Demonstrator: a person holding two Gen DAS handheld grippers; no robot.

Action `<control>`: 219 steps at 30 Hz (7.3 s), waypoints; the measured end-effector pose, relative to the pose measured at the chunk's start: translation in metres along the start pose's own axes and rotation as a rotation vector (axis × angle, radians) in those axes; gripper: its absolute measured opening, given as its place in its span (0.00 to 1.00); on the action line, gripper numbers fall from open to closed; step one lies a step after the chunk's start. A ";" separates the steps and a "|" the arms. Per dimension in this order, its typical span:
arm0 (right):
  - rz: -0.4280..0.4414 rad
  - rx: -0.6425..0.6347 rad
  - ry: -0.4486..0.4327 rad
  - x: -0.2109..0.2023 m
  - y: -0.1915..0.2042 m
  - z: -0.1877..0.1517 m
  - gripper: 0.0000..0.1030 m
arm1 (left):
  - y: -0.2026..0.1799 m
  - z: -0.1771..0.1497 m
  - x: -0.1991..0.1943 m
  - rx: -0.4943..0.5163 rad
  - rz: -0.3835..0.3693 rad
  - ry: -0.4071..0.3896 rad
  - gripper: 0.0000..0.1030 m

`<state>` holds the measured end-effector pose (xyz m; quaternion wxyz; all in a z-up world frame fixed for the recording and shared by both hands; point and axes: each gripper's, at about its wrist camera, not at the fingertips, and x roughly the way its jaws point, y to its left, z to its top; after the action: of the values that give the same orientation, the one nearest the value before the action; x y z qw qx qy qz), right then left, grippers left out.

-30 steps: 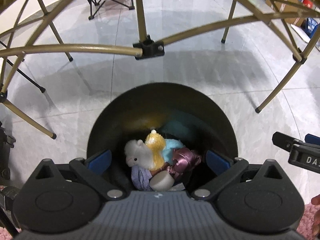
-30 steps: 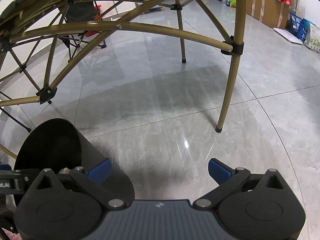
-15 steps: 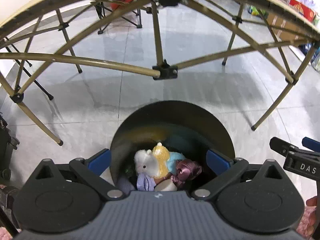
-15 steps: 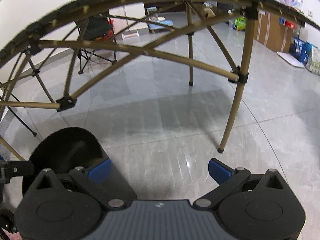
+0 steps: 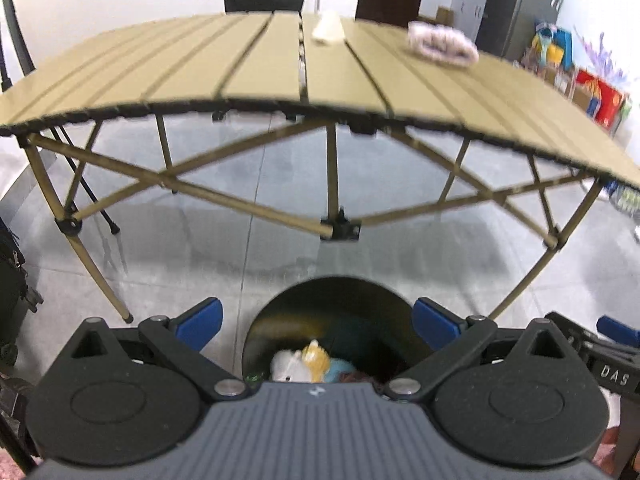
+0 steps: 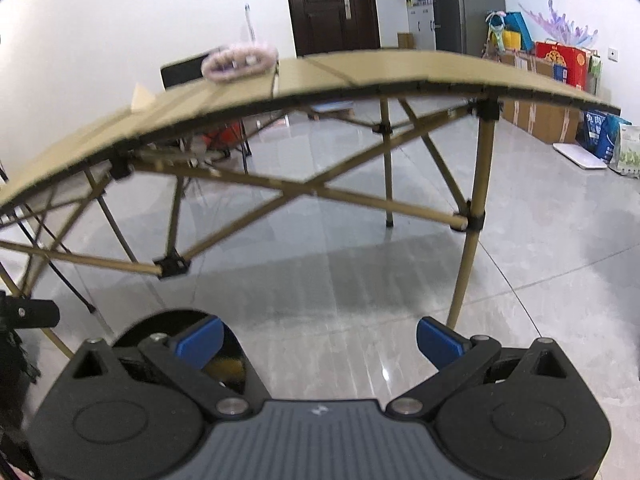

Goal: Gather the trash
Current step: 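Raise both tools back up toward the table, then grasp the pink fuzzy headband with the right tool, then grasp the white paper scrap with the left tool, then carry the white paper and pink headband down toward the black bin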

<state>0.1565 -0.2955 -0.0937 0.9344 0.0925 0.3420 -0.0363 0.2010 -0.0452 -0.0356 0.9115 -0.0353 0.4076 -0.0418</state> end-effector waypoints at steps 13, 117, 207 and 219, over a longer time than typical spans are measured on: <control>0.014 -0.058 -0.150 -0.040 0.017 0.034 1.00 | -0.004 0.031 -0.034 -0.003 -0.017 -0.124 1.00; 0.217 0.267 -0.312 0.143 0.017 0.286 0.23 | -0.034 0.265 0.143 0.057 0.147 -0.186 0.87; 0.219 -0.088 -0.072 -0.097 0.051 0.012 0.23 | 0.028 -0.029 -0.117 0.051 0.027 -0.216 0.25; 0.196 -0.118 0.050 -0.070 0.053 -0.029 0.23 | 0.044 -0.068 -0.083 0.025 0.038 -0.103 0.25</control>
<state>0.0916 -0.2379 -0.0619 0.9284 0.0714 0.3562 0.0780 0.0967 0.0056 -0.0236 0.9322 -0.0184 0.3604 -0.0275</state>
